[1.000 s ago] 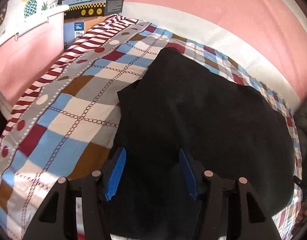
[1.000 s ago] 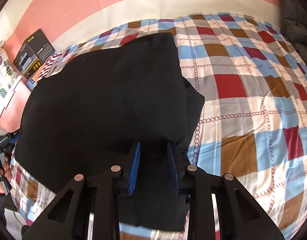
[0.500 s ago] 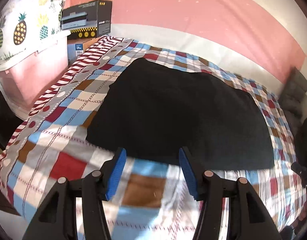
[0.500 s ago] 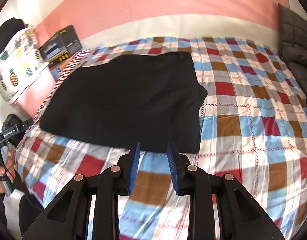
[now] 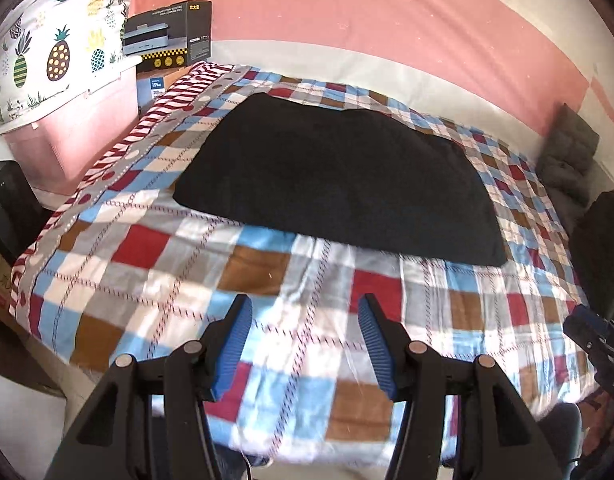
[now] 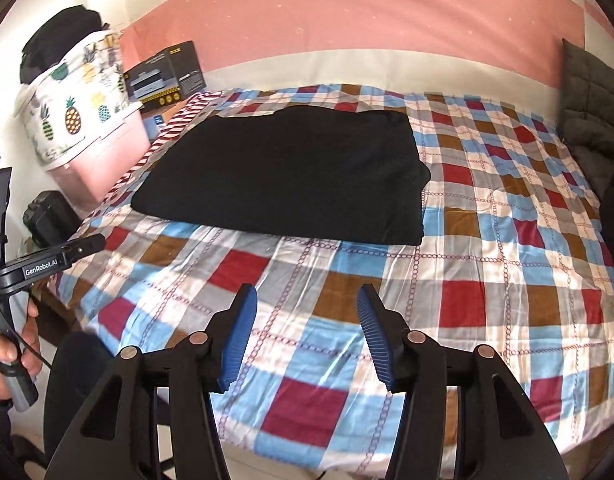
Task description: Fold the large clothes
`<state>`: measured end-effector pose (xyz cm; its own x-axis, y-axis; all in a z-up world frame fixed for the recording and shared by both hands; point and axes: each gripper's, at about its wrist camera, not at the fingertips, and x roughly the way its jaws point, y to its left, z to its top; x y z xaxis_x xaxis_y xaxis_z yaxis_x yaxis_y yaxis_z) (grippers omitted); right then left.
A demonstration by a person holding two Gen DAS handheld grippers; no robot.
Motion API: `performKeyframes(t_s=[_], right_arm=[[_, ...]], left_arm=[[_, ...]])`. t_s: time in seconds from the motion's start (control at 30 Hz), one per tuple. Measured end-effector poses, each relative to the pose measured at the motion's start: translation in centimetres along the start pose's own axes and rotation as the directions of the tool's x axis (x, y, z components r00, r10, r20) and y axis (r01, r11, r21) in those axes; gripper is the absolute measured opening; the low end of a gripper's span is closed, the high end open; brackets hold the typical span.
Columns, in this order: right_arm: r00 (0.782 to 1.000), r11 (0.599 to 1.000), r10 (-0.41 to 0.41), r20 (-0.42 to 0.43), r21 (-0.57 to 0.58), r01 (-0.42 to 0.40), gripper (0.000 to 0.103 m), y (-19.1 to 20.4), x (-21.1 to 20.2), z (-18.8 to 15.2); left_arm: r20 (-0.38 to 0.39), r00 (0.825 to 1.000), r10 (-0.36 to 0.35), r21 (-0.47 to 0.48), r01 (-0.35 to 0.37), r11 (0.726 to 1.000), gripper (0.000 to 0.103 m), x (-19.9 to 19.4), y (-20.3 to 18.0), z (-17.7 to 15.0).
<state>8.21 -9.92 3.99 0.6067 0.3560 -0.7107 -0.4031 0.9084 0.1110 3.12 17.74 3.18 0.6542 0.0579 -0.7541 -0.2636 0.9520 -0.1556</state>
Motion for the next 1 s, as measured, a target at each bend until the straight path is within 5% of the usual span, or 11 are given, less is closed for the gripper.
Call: performKeyframes(t_s=[1.0], right_arm=[[1.0, 0.998, -0.011, 0.022, -0.065, 0.013, 0.053, 2.7, -2.1, -1.7]], left_arm=[[0.025, 0.998, 0.051, 0.065, -0.053, 0.996, 0.058, -2.6, -2.0, -3.6]])
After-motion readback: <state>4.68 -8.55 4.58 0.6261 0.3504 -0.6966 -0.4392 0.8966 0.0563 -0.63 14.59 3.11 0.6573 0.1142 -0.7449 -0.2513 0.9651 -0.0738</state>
